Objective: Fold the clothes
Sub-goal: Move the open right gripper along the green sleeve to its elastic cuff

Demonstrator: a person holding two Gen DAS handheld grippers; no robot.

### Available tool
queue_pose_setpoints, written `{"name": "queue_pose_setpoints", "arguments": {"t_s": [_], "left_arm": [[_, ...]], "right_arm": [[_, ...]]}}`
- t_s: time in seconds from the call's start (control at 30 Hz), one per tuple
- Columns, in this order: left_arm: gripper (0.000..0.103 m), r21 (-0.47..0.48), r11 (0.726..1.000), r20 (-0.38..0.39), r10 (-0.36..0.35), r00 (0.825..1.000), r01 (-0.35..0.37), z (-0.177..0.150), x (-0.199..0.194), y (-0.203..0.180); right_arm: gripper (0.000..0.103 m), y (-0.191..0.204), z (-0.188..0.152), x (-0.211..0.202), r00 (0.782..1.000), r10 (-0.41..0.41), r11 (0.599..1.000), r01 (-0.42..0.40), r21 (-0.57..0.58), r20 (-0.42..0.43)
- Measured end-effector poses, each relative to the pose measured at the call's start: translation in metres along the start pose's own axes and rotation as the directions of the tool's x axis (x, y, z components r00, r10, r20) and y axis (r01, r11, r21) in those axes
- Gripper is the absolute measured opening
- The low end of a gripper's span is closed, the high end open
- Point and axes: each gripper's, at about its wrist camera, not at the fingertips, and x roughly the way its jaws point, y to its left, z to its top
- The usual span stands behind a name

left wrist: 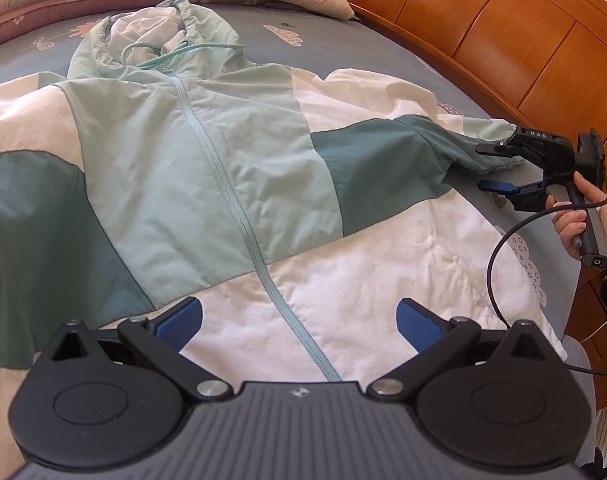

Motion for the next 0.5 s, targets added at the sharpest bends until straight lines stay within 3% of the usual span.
{"name": "queue_pose_setpoints", "arguments": {"t_s": [0.1,0.13,0.27,0.37,0.5], "left_arm": [[0.102,-0.009,1.000,-0.001,0.002,1.000,-0.002,0.000,0.002,0.003],[0.102,-0.014,1.000,0.000,0.004,1.000,-0.004,0.000,0.003,0.004],[0.102,-0.026,1.000,-0.010,0.006,1.000,-0.007,-0.001,0.010,0.006],[0.102,-0.019,1.000,-0.012,0.014,1.000,-0.014,-0.001,0.013,0.005],[0.102,-0.031,0.999,-0.010,0.005,1.000,-0.006,-0.002,0.014,0.009]], "right_arm": [[0.064,0.017,0.001,-0.008,0.999,-0.036,0.997,0.037,-0.066,0.025],[0.064,0.032,0.002,-0.013,0.999,-0.039,0.989,0.044,-0.139,0.037],[0.064,0.101,0.017,-0.021,0.991,-0.021,0.906,0.074,-0.417,0.130],[0.063,0.141,0.038,0.005,0.994,0.015,0.864,0.043,-0.501,0.112],[0.055,0.168,0.055,0.066,0.997,-0.035,0.809,0.068,-0.584,0.068]]}}
